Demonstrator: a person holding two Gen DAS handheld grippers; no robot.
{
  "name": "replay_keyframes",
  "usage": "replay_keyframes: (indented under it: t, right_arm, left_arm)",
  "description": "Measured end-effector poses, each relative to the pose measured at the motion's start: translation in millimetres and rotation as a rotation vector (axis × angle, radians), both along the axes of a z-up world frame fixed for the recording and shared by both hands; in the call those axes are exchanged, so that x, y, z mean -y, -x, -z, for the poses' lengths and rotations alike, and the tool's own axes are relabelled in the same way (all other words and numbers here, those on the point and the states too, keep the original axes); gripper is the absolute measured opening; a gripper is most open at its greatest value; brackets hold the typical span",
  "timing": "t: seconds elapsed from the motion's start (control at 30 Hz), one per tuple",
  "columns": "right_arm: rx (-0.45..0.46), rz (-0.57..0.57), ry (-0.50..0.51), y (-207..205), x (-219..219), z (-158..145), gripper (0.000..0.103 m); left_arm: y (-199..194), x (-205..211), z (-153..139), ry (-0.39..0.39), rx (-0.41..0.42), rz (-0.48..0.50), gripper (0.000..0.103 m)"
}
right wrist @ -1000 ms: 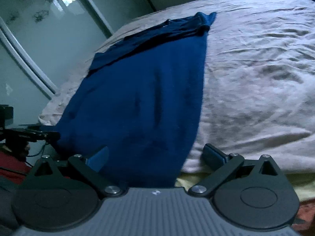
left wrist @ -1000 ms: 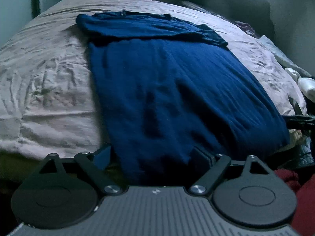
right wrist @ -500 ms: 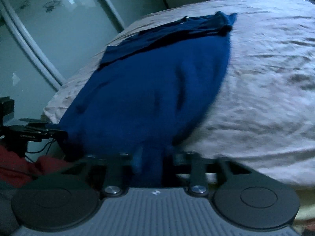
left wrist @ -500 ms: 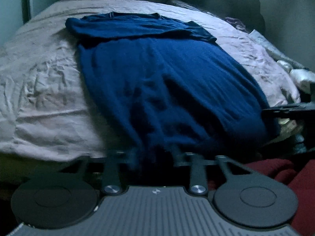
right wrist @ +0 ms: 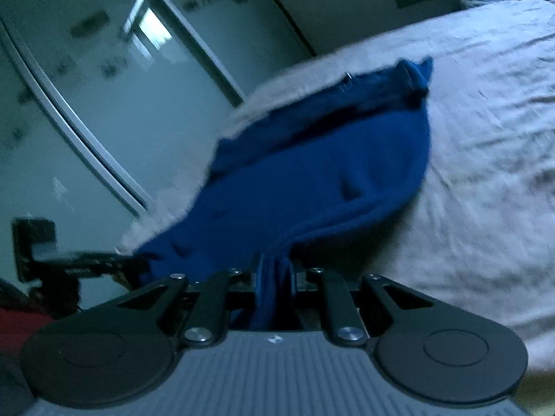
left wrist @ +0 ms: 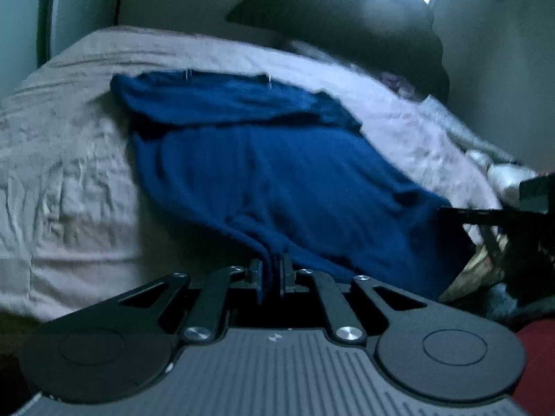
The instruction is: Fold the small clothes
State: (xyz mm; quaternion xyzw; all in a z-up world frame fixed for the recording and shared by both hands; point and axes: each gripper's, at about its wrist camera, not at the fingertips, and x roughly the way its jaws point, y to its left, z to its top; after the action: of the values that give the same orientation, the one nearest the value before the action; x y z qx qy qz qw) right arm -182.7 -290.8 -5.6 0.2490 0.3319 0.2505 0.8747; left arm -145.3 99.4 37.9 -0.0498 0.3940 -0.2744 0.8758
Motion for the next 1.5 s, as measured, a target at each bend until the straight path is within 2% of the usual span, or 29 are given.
replay_keyframes:
  t: [0.2,0.5,0.73,1.0,1.17,1.33,1.47,1.5]
  right_arm:
    - [0.083,0.006,-0.141,-26,7,-17,0.014]
    - [0.172,0.04,-0.218,-81,8,-37,0.014]
    - [0.168,0.101,-0.299,-118,24,-33,0.014]
    - [0.107,0.162,-0.396,-191,40,-13,0.014]
    - [0.051,0.19,-0.416,-240,44,3,0.014]
    - [-0.015,0.226,-0.398,-290,45,25,0.014]
    - [-0.13,0.27,-0.302,-325,41,50,0.017]
    - [-0.159,0.273,-0.282,-331,41,56,0.023]
  left_arm:
    - [-26,-14,-25,0.139,0.027,-0.071,0.008]
    - [-64,-18,-48,0.191,0.091,-0.188,0.008]
    - [-104,-23,-53,0.26,0.065,-0.242,0.008]
    - [-177,-14,-44,0.248,0.026,-0.277,0.008]
    - [-227,-11,-32,0.244,-0.011,-0.297,0.008]
    - [-281,-5,-6,0.218,-0.067,-0.347,0.008]
    - [-318,-3,29,0.219,-0.161,-0.372,0.013]
    - [-324,-5,36,0.228,-0.188,-0.381,0.016]
